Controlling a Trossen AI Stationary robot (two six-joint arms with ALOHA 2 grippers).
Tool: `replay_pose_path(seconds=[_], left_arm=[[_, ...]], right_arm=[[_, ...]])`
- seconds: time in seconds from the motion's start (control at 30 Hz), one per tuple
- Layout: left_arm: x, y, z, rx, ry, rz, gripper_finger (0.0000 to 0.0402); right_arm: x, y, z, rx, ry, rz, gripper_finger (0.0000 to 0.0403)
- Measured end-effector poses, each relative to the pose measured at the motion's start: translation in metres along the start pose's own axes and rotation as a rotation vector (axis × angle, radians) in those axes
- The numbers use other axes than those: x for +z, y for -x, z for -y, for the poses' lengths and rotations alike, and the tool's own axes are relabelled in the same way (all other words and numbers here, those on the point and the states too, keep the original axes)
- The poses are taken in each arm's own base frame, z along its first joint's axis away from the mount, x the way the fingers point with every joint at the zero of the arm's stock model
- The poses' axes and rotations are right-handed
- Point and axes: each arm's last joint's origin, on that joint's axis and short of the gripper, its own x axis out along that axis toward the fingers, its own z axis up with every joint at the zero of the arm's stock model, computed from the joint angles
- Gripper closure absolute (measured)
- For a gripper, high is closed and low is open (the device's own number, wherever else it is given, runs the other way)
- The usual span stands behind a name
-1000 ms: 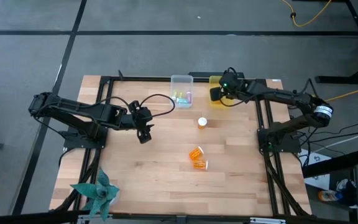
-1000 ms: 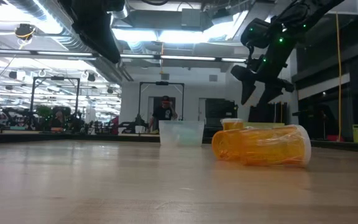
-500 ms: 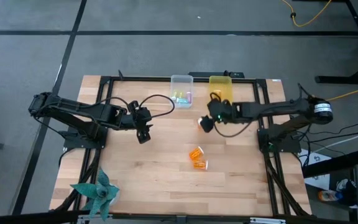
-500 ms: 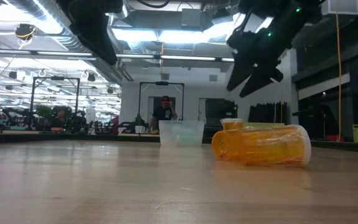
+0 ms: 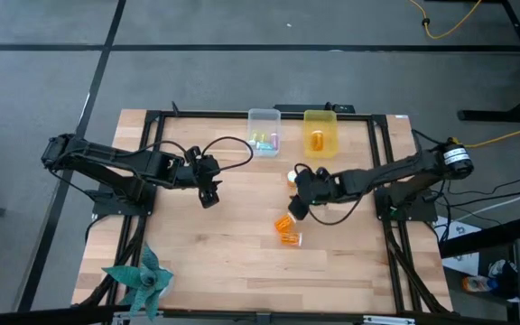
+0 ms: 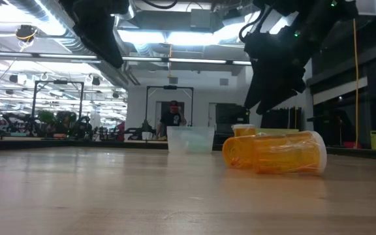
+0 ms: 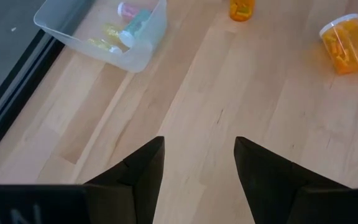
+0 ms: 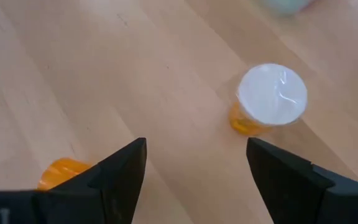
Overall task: Pick and place medicine bottles into bin by pill shape (circle, oval)
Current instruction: Put the large orange pill bottle into the yellow bin
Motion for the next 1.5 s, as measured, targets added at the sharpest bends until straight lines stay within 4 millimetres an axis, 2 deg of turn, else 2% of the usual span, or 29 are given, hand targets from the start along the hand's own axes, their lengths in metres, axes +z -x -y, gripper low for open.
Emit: replay_pose_path(seconds=[0.1,0.23,0.5,0.67,0.87,1.07,1.17,1.3,1.5], left_arm=[[-0.001,-0.001,0.0,0.001,-0.044,-0.001,0.0212],[-0.012,-0.008,-0.001,0.027,-0.155,-0.033,0.0212],[-0.049,-0.031,0.002,0.02,-0.161,-0.113,0.0212],[-0.071,-0.024,0.005,0.003,-0.226,-0.081,0.0212],[-0.087,0.008,-0.003,-0.035,-0.259,0.101,0.0212],[-0.098,0.028,-0.021,-0.139,-0.181,0.405,0.0212],[-0.106,0.027,-0.026,-0.196,-0.155,0.56,0.0212],[-0.118,0.016,-0.032,-0.198,-0.108,0.722,0.0212],[-0.131,-0.005,-0.041,-0.202,-0.027,0.799,0.0212]], right_arm=[[-0.004,0.0,-0.004,-0.004,0.038,0.001,0.0124],[-0.006,0.001,-0.006,0.005,0.05,-0.001,0.0124],[-0.008,0.002,-0.009,0.019,0.06,-0.008,0.0124],[-0.009,0.002,-0.009,0.037,0.034,-0.027,0.0124],[-0.01,0.003,-0.01,0.04,0.038,-0.027,0.0124],[-0.009,0.003,-0.011,0.045,0.036,-0.021,0.0124],[-0.009,0.003,-0.011,0.049,0.034,-0.017,0.0124],[-0.008,0.003,-0.012,0.055,0.031,-0.01,0.0124],[-0.006,0.002,-0.011,0.058,0.028,-0.004,0.0124]])
